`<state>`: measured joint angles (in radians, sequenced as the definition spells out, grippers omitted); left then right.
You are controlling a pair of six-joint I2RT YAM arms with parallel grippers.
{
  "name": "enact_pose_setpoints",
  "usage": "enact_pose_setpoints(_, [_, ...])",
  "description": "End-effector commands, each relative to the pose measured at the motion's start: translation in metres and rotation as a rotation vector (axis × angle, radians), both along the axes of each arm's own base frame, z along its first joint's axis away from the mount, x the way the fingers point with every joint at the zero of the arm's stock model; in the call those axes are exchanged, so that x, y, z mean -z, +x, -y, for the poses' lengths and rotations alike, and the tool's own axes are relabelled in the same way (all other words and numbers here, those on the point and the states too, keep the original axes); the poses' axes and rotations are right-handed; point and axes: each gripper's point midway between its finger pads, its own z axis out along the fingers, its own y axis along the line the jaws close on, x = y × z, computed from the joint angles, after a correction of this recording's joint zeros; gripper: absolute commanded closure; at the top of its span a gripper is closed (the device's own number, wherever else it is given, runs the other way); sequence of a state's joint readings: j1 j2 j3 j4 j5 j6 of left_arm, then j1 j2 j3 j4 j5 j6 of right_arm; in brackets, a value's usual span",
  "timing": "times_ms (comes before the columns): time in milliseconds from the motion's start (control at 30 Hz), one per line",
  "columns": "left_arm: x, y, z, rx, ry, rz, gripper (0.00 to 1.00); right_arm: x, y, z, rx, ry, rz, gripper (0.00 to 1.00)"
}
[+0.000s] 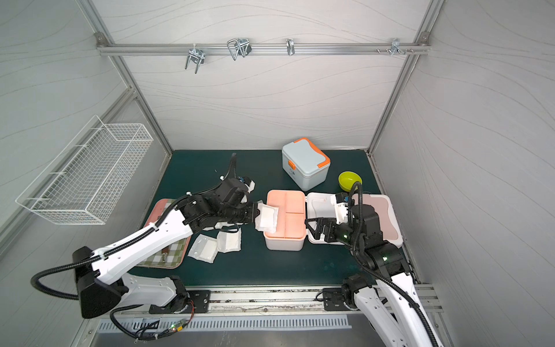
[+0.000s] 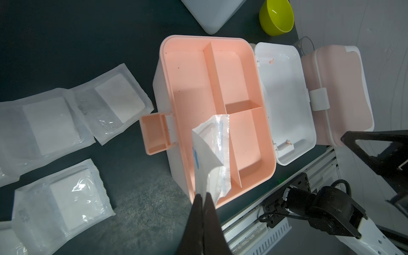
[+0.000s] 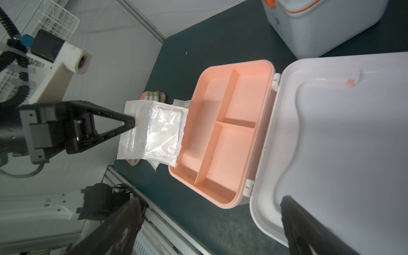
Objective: Open first aid kits and take out gauze
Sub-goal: Pick up the gauze from the first aid kit, then place the gauze at the center of the board.
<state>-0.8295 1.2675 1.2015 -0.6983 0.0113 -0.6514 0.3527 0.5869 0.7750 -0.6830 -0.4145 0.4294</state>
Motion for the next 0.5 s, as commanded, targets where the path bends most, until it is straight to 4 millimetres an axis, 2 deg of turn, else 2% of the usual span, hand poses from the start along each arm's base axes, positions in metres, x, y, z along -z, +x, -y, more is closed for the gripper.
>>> enact_pose_setpoints(0, [-0.006, 0.0, -0.02, -0.052, -0.029, 0.03, 1.0, -0.013, -0.008, -0.019, -0.096, 0.076, 0.011, 0.01])
enact_pose_setpoints(200, [0.003, -0.01, -0.058, -0.119, -0.038, 0.033, 1.0, -0.012, -0.011, -0.037, -0.139, 0.024, 0.003, 0.01])
enact_pose_setpoints(467, [0.028, -0.016, -0.088, -0.186, -0.031, -0.002, 1.0, 0.0, -0.017, -0.07, -0.212, -0.075, -0.021, 0.01])
